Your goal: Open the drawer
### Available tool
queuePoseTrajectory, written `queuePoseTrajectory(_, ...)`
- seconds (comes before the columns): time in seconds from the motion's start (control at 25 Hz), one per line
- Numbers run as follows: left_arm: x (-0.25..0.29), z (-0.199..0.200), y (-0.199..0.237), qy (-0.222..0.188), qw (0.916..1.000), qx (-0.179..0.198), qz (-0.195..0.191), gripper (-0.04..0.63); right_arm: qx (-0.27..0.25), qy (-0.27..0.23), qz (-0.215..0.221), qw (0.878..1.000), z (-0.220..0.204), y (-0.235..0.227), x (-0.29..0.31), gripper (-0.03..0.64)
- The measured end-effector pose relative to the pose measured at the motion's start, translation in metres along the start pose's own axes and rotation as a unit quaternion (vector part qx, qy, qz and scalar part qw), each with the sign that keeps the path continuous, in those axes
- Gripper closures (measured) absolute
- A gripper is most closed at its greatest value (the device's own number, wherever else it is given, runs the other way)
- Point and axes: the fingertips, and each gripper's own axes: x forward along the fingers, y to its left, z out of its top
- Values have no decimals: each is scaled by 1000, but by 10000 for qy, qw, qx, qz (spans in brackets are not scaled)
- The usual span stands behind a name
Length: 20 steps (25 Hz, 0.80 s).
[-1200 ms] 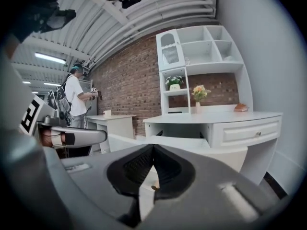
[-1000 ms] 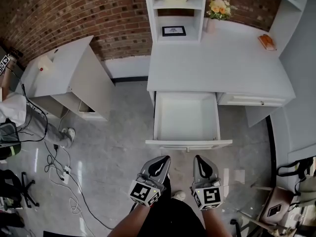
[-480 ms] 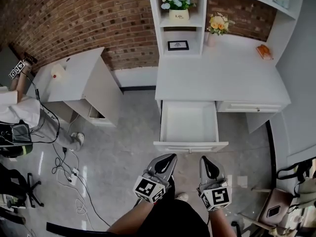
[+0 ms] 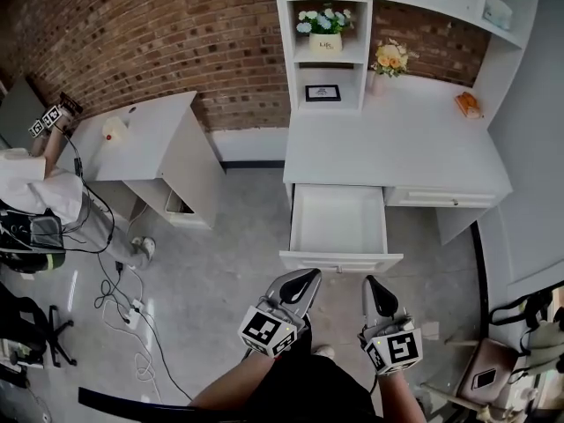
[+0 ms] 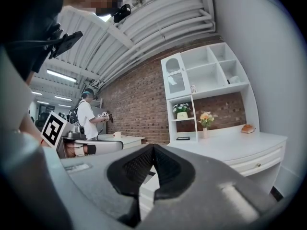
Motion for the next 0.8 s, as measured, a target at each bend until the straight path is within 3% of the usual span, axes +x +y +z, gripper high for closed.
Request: queuePoseTrajectory(0.8, -29, 48, -9, -313, 9992, 163, 198, 594, -38, -387, 138, 9991, 50, 20, -31, 615)
